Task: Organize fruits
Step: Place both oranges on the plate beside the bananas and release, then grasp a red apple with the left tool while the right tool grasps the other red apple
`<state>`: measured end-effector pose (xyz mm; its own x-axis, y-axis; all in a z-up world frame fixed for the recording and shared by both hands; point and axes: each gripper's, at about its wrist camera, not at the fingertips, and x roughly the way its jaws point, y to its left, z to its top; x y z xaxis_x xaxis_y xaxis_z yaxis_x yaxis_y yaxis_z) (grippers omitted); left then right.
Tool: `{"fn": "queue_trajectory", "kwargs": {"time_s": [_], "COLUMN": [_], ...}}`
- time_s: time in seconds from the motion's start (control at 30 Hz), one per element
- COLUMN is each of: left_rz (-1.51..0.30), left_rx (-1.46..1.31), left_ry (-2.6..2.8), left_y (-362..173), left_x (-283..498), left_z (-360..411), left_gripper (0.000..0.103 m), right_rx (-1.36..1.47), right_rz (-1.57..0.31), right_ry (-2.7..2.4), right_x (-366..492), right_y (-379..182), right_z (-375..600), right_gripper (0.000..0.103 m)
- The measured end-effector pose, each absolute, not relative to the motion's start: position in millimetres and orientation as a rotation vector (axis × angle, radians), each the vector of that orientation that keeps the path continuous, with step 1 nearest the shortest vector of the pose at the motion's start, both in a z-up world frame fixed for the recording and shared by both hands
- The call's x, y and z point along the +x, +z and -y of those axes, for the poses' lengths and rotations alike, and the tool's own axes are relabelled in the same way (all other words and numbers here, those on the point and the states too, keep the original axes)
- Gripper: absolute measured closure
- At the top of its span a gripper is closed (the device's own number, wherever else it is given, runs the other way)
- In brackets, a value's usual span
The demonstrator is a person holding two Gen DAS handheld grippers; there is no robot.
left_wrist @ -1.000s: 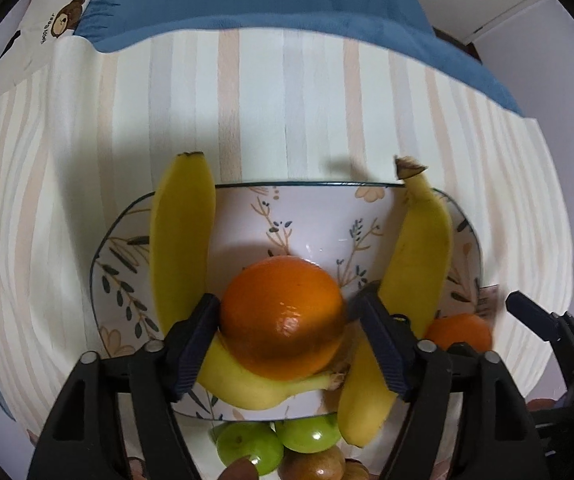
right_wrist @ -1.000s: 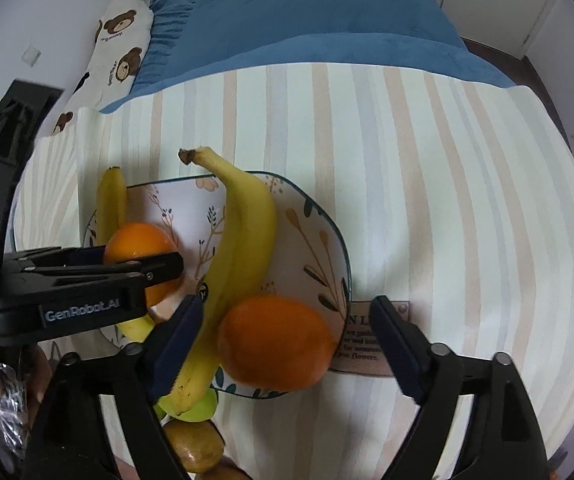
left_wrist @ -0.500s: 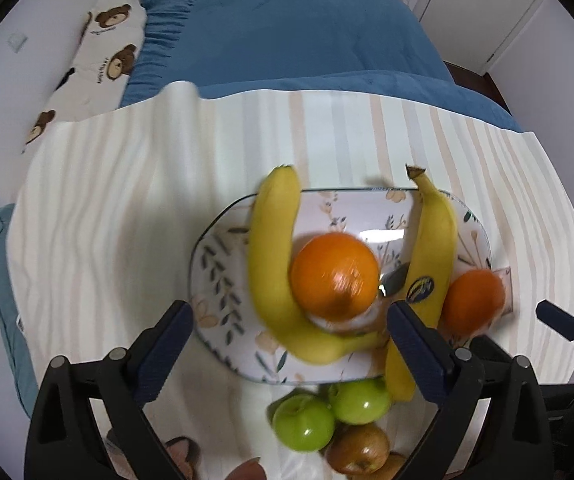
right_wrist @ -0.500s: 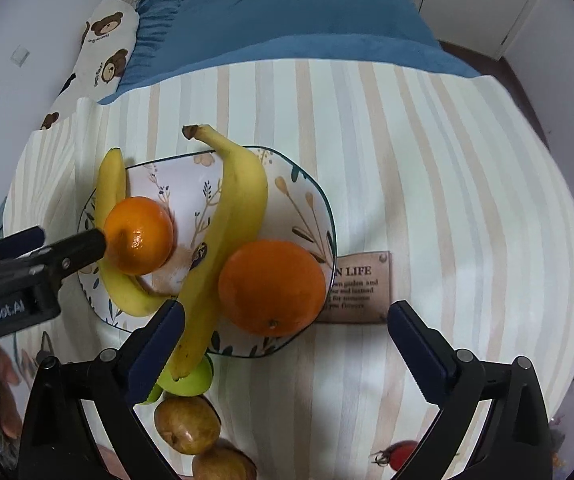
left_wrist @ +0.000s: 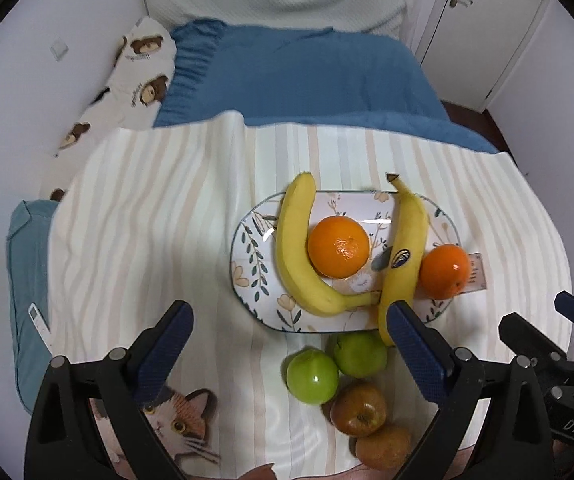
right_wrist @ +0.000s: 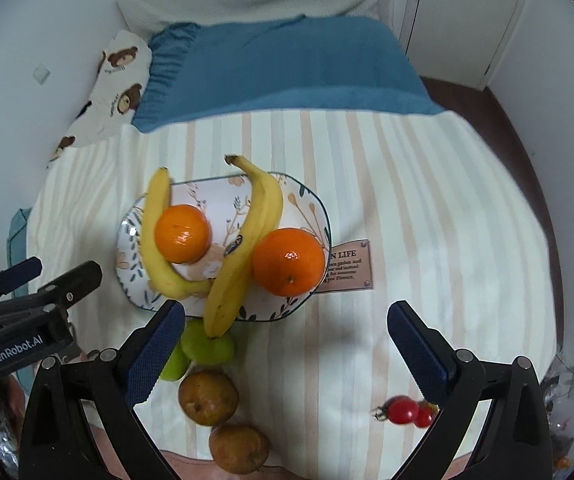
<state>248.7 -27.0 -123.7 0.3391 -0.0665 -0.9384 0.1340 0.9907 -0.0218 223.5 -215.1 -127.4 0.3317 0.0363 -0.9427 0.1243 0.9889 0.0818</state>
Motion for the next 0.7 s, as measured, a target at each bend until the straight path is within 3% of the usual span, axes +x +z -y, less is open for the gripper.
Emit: {"fn": "queue_trajectory", "kwargs": {"time_s": [0.47,0.7], "left_rz": [-1.062,-1.108], "left_rx": [0.083,0.133], "left_ry": [-0.150,-0.120], "left_y": [-55,-82], "left_x": [177,161], "left_z": [19,12], "left_gripper": [0.004,0.004], "right_rx": [0.198,0.263], "right_rz": [-1.076,-1.161], "right_ry": [-0.033,-0.005], "right_x": [147,126], "right_y": [-51,-81], "right_z": [209,202], "right_gripper": [0.000,0.000]}}
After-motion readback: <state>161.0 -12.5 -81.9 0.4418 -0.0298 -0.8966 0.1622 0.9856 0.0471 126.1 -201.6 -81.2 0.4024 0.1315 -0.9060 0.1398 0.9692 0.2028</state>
